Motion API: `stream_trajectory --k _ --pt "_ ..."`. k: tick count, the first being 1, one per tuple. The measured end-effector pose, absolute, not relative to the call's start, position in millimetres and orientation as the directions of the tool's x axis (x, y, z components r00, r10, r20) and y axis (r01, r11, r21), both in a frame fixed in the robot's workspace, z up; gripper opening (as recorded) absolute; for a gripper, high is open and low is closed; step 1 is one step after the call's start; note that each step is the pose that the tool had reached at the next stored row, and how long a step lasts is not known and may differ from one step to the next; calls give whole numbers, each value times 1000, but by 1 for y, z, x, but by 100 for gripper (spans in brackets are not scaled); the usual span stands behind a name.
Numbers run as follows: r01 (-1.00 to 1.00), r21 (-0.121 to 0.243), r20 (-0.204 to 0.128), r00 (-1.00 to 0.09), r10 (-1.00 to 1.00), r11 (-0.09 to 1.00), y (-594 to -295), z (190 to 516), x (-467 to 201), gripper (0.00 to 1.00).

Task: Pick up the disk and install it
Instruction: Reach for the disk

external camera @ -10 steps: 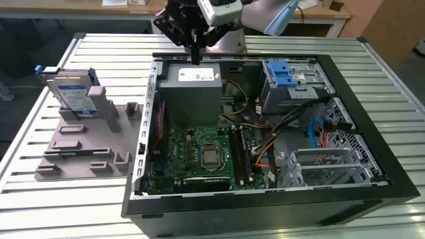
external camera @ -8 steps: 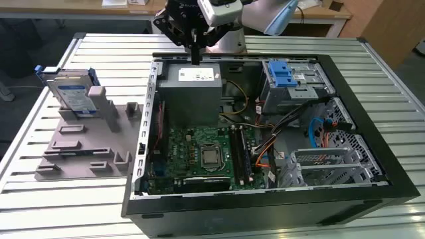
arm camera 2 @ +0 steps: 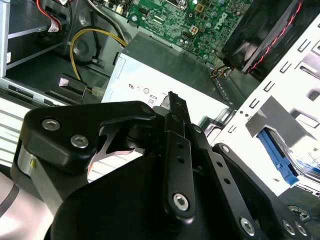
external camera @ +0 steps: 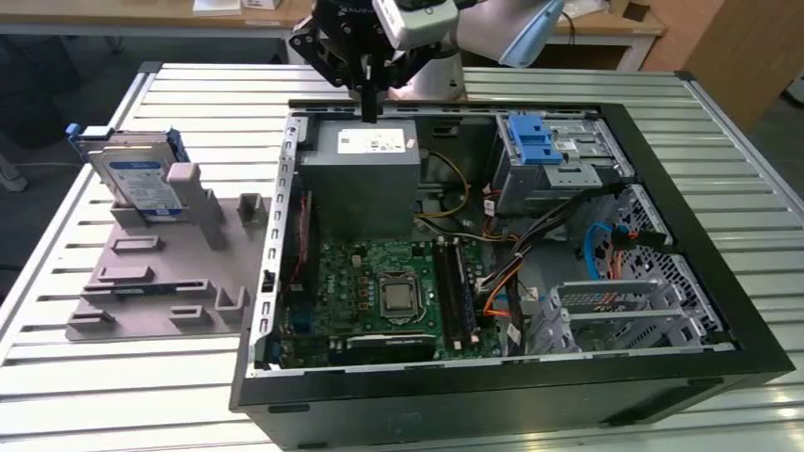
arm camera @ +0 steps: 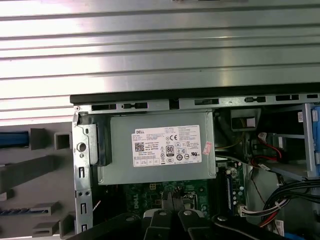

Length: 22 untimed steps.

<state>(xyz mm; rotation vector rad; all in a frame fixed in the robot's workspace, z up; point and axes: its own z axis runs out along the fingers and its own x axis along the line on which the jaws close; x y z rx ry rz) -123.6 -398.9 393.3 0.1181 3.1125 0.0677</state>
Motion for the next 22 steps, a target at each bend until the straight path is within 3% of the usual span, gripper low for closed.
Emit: stream_trajectory --k 22 --pt "75 44 -24 -997 76 996 -399 393 -133 11"
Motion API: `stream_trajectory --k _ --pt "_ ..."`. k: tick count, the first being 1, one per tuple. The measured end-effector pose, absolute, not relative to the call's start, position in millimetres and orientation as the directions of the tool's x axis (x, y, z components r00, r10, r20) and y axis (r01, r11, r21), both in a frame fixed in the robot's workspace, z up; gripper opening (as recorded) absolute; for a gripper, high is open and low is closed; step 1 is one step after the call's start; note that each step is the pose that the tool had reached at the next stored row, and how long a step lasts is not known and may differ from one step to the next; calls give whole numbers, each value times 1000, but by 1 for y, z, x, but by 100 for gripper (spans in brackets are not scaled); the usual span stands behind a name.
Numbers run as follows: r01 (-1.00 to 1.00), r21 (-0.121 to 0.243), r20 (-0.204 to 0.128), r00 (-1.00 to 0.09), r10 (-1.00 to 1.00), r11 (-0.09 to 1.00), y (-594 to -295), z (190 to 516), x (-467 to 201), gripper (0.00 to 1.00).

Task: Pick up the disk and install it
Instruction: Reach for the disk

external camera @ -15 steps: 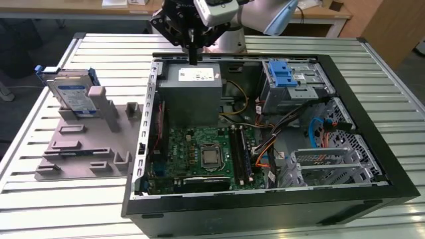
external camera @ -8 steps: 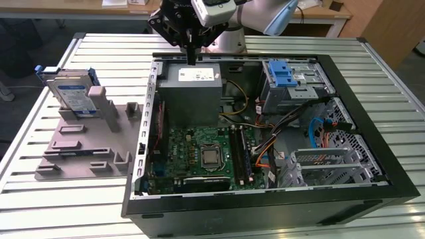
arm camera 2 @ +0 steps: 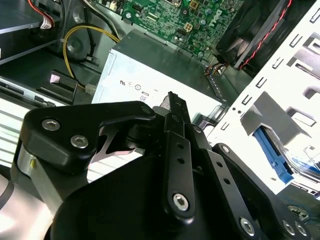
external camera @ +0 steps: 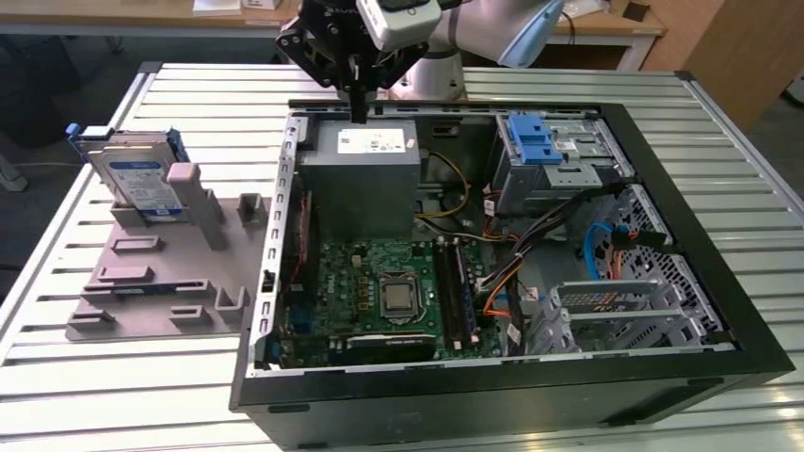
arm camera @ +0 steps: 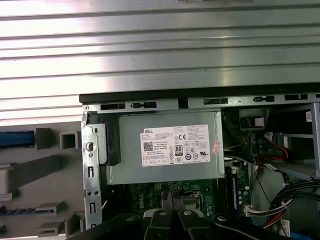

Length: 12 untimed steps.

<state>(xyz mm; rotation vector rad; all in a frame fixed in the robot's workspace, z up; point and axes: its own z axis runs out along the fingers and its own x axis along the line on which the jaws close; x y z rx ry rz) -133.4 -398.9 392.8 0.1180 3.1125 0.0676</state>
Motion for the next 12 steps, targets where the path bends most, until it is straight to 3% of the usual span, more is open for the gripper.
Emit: stream_trajectory --k 12 --pt "75 44 -24 -997 76 996 -399 392 -138 11"
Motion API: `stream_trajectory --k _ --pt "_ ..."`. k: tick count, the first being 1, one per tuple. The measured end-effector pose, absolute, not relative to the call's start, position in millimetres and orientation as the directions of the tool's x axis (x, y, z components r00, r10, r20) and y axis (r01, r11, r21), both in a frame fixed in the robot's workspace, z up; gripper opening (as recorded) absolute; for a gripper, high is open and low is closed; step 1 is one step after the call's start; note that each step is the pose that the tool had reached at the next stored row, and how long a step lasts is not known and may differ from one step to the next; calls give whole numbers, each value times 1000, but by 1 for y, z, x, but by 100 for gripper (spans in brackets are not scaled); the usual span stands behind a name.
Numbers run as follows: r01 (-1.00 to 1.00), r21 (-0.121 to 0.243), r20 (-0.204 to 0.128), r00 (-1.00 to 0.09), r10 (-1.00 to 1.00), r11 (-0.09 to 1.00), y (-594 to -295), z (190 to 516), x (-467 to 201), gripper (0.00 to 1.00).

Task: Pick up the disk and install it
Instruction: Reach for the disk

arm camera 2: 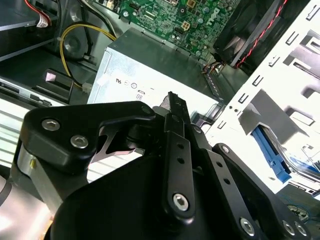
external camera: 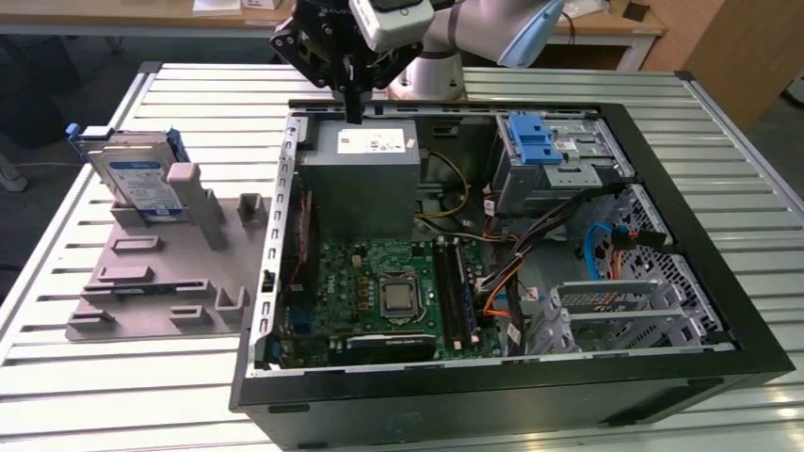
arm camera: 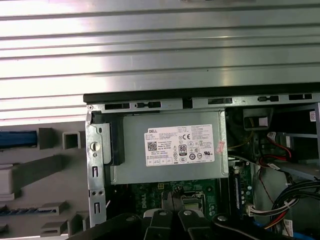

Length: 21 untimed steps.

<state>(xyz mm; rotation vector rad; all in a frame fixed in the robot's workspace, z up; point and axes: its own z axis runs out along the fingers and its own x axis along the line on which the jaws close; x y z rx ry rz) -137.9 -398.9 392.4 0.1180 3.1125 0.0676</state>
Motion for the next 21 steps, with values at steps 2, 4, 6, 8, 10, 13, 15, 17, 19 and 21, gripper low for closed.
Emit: stream_trajectory --k 2,4,6,8,10,13,15,17,19,21 --pt "75 44 -24 -997 76 996 -399 392 -139 11" --pt "75 44 -24 -997 76 996 -399 392 -140 11" --pt "75 44 -25 -997 76 996 -399 392 -141 11" --pt "75 44 -24 -997 76 996 -399 392 -142 11" --pt "75 44 -24 -997 76 996 -399 392 -143 11" --pt "75 44 -24 -997 76 996 -399 392 -145 11" --pt "75 44 -24 -997 76 996 -399 392 -146 11" --pt "75 44 -25 -997 76 996 -399 392 -148 11" --pt "75 44 -24 -997 76 996 -399 392 -149 11" --pt "75 44 -24 -997 76 996 -399 392 -150 11"
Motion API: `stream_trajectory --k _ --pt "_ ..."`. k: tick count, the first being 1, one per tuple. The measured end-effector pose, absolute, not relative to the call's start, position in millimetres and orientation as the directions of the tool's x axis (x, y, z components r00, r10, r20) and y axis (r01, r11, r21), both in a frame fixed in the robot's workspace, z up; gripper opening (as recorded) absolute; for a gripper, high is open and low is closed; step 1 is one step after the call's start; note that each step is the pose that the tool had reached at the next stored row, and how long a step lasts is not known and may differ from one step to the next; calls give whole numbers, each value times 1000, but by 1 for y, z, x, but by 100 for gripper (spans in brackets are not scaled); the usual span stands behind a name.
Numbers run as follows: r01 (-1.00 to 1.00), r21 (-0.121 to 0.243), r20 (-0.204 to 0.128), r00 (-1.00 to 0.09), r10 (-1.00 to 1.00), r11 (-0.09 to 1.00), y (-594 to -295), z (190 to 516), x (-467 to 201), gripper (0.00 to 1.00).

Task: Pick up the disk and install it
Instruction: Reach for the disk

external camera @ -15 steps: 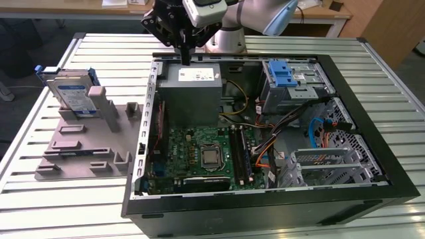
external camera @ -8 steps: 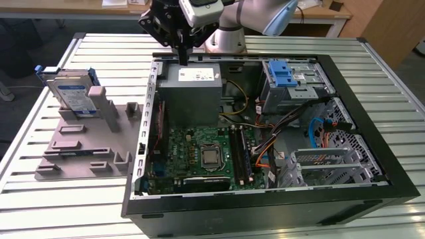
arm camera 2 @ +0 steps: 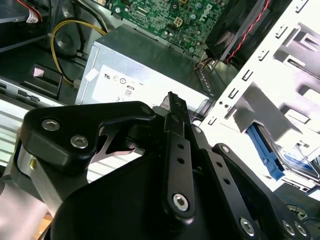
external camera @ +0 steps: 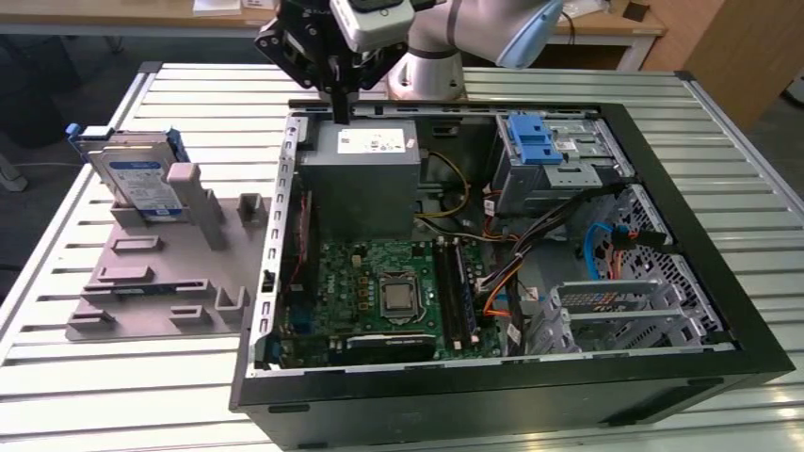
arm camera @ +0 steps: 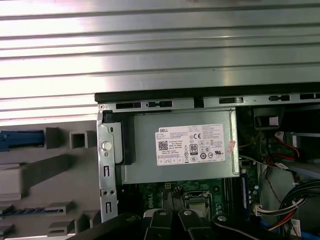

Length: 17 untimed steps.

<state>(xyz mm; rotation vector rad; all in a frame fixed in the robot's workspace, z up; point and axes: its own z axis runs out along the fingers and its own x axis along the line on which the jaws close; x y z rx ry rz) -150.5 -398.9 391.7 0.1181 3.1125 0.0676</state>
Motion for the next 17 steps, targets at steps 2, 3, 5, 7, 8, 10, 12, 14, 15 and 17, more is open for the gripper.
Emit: stream_trajectory --k 2,3,5,7,8,10,12,14,15,17 --pt "75 44 -25 -997 76 996 -399 392 -152 11" --pt "75 44 -24 -997 76 996 -399 392 -153 11" --pt "75 44 -24 -997 76 996 -399 391 -154 11" --pt "75 44 -24 -997 76 996 -399 391 -155 11" --pt "75 44 -24 -997 76 996 -399 391 -156 11" --pt "75 44 -25 -997 76 996 -399 391 -157 11" --pt "75 44 -24 -997 76 996 -399 391 -159 11" --pt "75 44 -24 -997 76 996 -399 391 -160 11" --pt "75 44 -25 -997 76 996 -399 391 -160 11" --pt "75 44 -24 -997 76 996 -399 391 -162 11"
